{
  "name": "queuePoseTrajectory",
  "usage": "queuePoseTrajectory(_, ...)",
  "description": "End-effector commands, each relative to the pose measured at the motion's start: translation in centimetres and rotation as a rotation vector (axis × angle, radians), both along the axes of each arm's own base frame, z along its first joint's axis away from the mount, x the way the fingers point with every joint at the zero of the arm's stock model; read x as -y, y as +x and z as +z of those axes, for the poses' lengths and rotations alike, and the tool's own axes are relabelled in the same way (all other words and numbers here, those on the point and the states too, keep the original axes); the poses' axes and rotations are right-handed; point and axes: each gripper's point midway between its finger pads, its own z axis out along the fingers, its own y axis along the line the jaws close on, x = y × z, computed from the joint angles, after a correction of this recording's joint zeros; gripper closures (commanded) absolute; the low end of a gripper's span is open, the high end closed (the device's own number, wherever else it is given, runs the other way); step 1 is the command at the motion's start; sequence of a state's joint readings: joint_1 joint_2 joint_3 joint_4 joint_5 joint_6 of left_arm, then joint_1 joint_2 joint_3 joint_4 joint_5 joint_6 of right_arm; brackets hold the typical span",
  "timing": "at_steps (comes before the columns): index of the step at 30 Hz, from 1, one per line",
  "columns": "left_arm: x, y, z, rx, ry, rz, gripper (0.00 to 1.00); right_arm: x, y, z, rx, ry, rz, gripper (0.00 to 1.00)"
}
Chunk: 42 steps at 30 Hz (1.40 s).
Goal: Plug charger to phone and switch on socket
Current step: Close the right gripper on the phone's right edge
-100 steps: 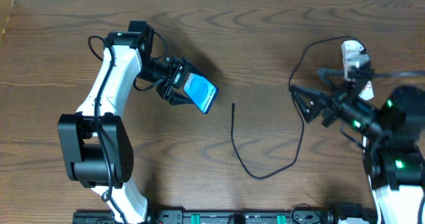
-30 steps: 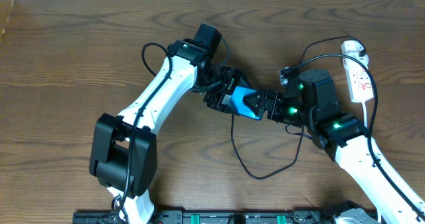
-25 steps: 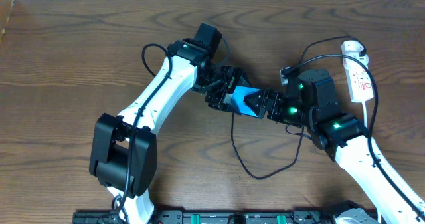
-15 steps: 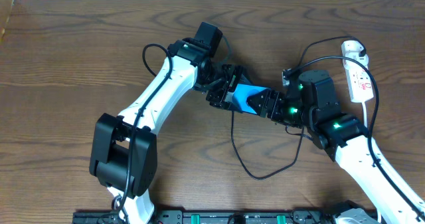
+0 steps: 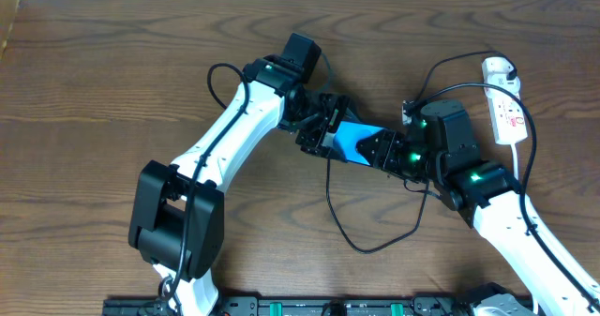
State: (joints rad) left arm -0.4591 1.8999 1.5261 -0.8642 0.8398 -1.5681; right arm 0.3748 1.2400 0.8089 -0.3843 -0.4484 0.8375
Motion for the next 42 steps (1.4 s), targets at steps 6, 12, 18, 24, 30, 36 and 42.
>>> queuePoseTrajectory(6, 0.5, -0.4, 1.5, 0.008, -0.040, -0.010, 0.93, 0.0, 0.4, 0.4, 0.016, -0.010, -0.013, 0.68)
queuePoseTrajectory(12, 1.2, -0.9, 1.6, 0.015, -0.043, -0.029, 0.93, 0.1, 0.5, 0.4, 0.018, -0.016, -0.019, 0.72)
queuePoseTrajectory(18, 2.1, -0.9, 1.8, 0.034, -0.058, -0.038, 0.92, 0.6, 0.8, 0.1, 0.026, -0.042, -0.044, 0.72)
queuePoseTrajectory(24, 2.2, -1.0, 1.8, 0.031, -0.057, -0.037, 0.93, 0.7, 0.9, 0.1, 0.027, -0.047, -0.049, 0.78)
queuePoseTrajectory(30, 2.2, -1.0, 1.8, 0.028, -0.057, -0.035, 0.93, 1.1, 1.2, 0.0, 0.035, -0.065, -0.067, 0.89)
queuePoseTrajectory(36, 2.2, -1.0, 1.8, 0.028, -0.057, -0.035, 0.92, 1.1, 1.2, 0.0, 0.036, -0.066, -0.069, 0.96)
queuePoseTrajectory(42, 2.2, -1.0, 1.8, 0.028, -0.057, -0.035, 0.92, 1.1, 1.2, 0.0, 0.036, -0.066, -0.069, 0.99)
